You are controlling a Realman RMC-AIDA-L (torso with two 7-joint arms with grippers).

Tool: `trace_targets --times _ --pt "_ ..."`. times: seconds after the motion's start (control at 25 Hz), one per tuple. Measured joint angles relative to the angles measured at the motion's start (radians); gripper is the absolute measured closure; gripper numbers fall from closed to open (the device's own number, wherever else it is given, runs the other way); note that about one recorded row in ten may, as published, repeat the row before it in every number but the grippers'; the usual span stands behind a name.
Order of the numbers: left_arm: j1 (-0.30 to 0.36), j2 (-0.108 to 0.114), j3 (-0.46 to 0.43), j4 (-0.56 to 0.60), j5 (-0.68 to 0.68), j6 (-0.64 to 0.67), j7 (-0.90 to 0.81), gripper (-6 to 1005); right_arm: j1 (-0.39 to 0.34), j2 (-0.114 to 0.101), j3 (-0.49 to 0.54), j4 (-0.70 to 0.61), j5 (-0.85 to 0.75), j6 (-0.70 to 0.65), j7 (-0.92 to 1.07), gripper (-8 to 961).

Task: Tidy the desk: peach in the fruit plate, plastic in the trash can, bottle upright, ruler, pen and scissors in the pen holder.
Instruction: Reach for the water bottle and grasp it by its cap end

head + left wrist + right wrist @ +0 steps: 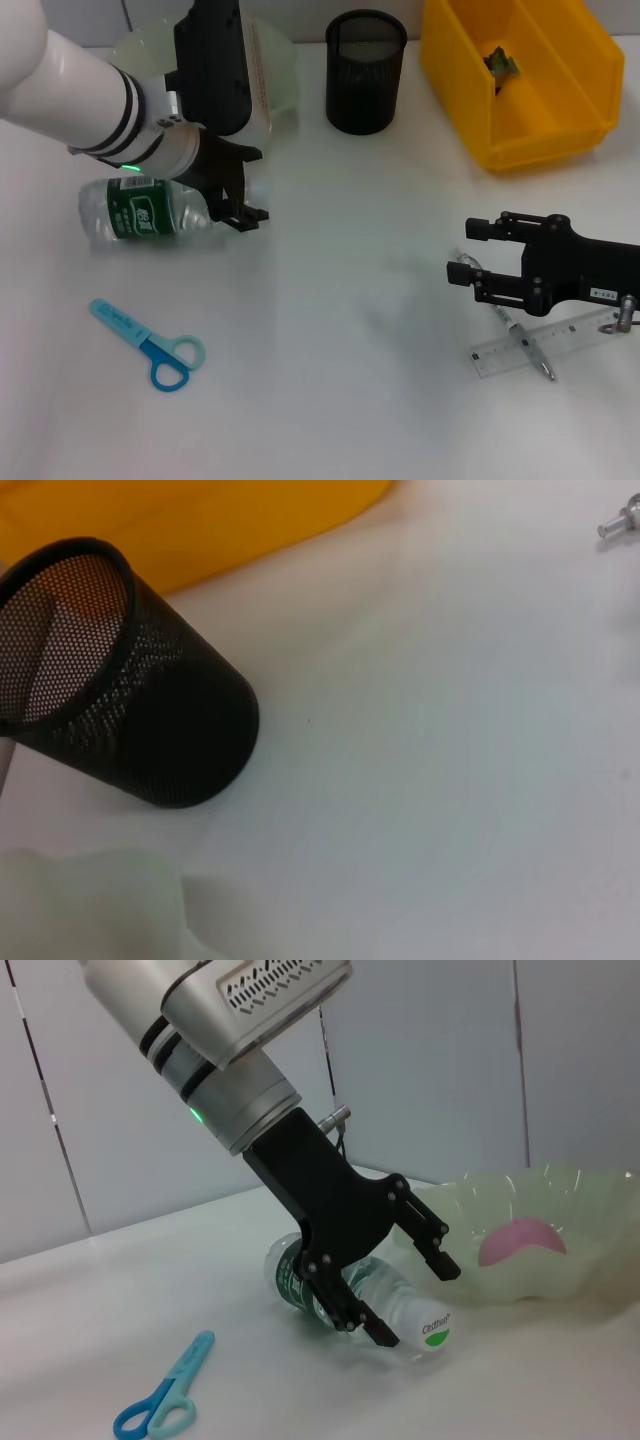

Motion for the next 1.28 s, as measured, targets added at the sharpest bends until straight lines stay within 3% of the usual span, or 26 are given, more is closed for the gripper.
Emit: trace_targets --times 0.48,1.28 --pt "-0.016 0.000 0.021 -0.072 0.004 -0.055 -0.003 231 0.000 0.000 0.000 -0.001 0.000 -0.001 0.002 301" --pt "-0.015 0.000 0.061 -0.086 0.005 -0.093 -0.004 276 -0.002 -0.003 0.000 -0.002 0.000 -0.005 0.004 304"
